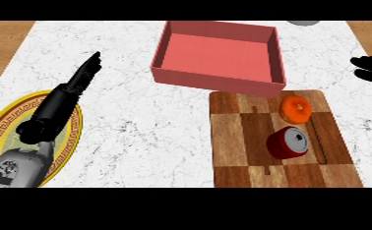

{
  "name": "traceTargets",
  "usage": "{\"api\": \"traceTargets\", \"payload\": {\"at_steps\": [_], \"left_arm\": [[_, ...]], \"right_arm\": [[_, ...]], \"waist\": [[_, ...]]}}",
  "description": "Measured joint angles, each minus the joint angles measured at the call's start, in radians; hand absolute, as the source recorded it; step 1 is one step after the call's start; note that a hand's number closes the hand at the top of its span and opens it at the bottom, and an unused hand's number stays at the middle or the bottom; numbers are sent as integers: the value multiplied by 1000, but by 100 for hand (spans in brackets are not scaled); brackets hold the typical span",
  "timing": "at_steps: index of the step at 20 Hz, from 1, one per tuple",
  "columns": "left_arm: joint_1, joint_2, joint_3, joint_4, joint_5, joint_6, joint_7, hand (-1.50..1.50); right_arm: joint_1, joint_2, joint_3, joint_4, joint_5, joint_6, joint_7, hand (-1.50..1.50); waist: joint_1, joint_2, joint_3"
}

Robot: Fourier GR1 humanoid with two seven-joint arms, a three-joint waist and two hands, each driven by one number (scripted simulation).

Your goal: Pick the can from the cutting board and place it in the cardboard box

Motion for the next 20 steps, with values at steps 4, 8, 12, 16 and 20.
{"api": "traceTargets", "payload": {"at_steps": [4,8,12,16,20], "left_arm": [[-8,-15,1,30,-17,0,-20,0],[-18,-17,14,30,-13,-17,-13,0],[-13,-23,22,22,-22,-27,-16,0],[-20,-38,36,57,-35,-41,-36,0],[-23,-61,38,53,-54,-45,-22,0]], "right_arm": [[-5,-34,62,-151,42,63,150,-150],[-32,-33,140,-274,89,114,330,-150],[-59,6,231,-348,127,171,503,-150],[-73,82,307,-397,153,224,653,-150],[-101,190,391,-381,213,265,744,-150]], "waist": [[0,0,-1],[8,1,-1],[14,2,-1],[12,3,0],[13,3,0]]}}
